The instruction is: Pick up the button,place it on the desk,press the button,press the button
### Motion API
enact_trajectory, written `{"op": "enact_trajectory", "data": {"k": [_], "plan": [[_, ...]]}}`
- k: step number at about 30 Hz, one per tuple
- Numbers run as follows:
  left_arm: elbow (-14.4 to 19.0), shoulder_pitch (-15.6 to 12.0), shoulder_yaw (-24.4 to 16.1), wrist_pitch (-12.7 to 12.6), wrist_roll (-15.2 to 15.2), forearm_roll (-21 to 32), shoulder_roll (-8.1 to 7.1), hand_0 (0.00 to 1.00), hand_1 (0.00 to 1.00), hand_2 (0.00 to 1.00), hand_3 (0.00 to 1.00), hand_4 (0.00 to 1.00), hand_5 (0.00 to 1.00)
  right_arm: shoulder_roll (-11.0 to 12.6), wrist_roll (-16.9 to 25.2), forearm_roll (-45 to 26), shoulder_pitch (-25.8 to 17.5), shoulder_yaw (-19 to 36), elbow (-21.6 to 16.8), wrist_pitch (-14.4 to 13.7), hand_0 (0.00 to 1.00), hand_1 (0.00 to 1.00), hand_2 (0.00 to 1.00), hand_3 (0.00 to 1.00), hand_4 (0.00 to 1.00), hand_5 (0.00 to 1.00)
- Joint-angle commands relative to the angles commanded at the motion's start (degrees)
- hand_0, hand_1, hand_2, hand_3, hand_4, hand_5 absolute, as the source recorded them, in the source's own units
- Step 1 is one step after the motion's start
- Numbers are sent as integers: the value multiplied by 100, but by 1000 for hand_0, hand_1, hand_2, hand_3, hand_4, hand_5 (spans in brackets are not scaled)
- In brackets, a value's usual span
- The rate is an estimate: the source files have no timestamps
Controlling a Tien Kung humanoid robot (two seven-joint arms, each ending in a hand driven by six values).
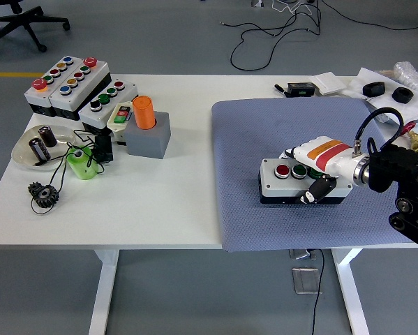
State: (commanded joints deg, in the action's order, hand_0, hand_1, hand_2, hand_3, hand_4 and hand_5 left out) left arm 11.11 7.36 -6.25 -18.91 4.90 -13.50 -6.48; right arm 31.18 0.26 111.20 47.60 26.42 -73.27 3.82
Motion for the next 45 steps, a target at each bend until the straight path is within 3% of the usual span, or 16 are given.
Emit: {"op": "enact_trajectory", "data": {"k": [9,10,11,21,22,27,28,39,40,45], "plan": [[-2,-21,49,-1,3,25,5,598,530,490,434,270,994,-41,621,123,3,-31,205,-387,230,152,262,398,527,52],[-2,-27,64,-1,5,29,5,598,530,491,435,269,994,-46,718,125,6,-67,239,-438,291,164,277,409,531,49],[-2,-30,69,-1,5,30,5,598,530,491,435,269,994,-48,756,126,7,-80,251,-457,291,164,277,409,531,49],[-1,-53,113,-1,8,43,5,598,531,491,435,268,994,-138,624,167,9,-133,475,-185,290,165,285,414,536,46],[0,-53,110,0,8,38,4,598,531,492,435,268,994,-140,609,174,8,-125,486,-163,305,171,298,461,540,39],[4,-47,79,2,5,19,-1,598,531,492,435,268,994,-138,584,199,2,-90,497,-111,305,171,298,461,540,39],[5,-43,72,4,6,12,-2,598,531,491,435,267,992,-137,576,231,3,-78,494,-89,301,218,358,540,561,39],[5,-27,46,10,5,6,-3,598,531,491,435,267,992,-112,527,451,13,-53,467,9,306,232,377,575,579,28],[5,-26,51,11,5,10,-3,598,531,491,435,267,992,-113,506,482,12,-49,468,39,381,349,482,677,643,31],[5,-17,42,13,4,6,-5,598,531,491,435,267,992,-130,452,583,18,-41,506,138,381,349,482,677,643,31]]}}
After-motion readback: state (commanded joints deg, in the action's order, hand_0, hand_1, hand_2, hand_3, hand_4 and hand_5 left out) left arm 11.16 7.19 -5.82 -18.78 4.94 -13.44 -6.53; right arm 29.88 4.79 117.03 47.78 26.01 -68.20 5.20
